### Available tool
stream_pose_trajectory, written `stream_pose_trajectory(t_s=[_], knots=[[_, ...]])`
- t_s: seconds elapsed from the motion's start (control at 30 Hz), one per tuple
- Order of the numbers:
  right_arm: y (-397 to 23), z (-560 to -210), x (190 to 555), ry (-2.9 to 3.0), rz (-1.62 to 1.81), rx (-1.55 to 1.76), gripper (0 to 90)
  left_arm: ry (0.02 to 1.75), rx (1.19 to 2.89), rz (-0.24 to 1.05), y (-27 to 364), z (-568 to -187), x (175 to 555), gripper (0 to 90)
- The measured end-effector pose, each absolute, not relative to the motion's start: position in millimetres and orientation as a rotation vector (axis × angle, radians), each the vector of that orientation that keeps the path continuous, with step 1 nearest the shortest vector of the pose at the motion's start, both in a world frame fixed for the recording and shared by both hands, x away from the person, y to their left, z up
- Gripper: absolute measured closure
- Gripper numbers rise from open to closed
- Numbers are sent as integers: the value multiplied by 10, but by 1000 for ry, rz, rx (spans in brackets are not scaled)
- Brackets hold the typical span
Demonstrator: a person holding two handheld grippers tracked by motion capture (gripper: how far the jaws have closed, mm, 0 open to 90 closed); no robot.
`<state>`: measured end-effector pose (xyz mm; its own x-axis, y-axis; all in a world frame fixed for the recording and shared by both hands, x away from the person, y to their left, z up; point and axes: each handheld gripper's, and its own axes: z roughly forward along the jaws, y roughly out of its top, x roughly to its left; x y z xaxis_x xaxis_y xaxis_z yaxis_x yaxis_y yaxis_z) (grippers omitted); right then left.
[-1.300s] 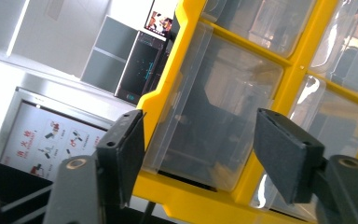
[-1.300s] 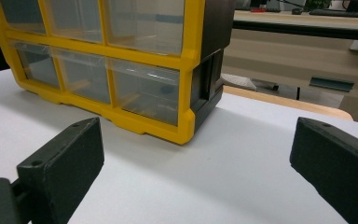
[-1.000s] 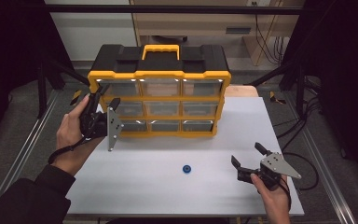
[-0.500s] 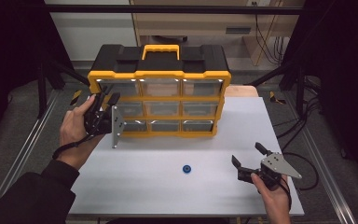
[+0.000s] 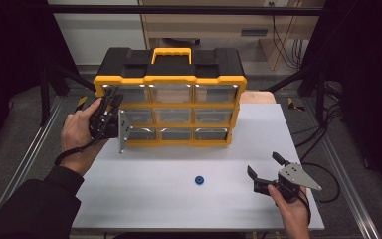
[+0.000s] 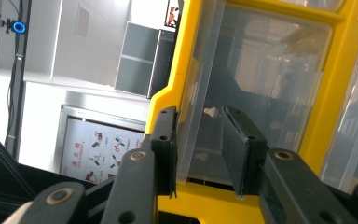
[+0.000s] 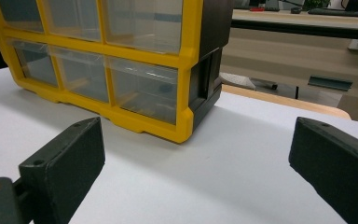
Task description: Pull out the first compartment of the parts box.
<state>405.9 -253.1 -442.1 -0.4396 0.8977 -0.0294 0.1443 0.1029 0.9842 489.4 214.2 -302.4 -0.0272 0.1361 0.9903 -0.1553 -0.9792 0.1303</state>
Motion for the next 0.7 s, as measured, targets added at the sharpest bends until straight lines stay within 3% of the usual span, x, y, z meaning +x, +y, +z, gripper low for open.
stream_pose_trajectory(t_s=[0.7], knots=[[-2533, -4419, 4054, 1696, 1400, 1039, 38, -16, 2051, 2133, 2167, -3051, 4971, 697]])
